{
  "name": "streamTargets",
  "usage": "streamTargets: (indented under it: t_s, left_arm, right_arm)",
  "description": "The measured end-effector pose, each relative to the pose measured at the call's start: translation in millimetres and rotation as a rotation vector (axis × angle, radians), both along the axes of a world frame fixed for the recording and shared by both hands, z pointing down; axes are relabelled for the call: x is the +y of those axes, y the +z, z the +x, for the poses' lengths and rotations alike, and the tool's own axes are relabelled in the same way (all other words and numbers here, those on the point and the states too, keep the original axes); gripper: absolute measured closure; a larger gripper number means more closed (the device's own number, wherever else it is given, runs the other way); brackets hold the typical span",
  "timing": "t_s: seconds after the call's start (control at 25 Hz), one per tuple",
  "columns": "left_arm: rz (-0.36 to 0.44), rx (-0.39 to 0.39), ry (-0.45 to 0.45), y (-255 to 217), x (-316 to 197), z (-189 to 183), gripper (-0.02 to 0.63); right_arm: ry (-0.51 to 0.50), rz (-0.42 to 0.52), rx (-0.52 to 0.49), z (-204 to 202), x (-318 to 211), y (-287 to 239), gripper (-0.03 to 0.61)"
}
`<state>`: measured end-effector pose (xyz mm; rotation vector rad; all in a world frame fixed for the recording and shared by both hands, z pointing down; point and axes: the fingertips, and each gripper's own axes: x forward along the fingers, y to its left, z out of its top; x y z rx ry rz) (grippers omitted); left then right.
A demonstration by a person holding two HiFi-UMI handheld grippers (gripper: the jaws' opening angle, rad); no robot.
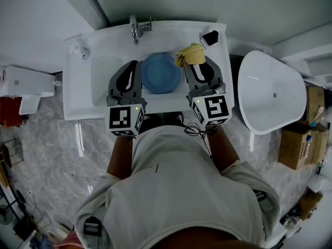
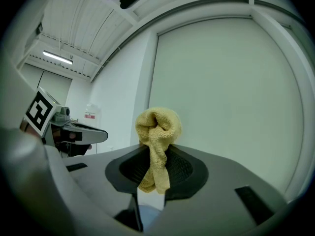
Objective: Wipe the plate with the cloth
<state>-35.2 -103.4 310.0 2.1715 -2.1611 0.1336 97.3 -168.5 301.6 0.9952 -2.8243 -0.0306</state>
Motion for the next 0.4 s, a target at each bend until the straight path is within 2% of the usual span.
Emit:
streamTargets:
  t_s: [0.4]
  left_arm:
    - [0.003, -0.001, 0.036, 0, -9, 12, 0.589]
  right_arm:
    - [0.009, 0.01, -0.005, 6, -1, -4, 0.492]
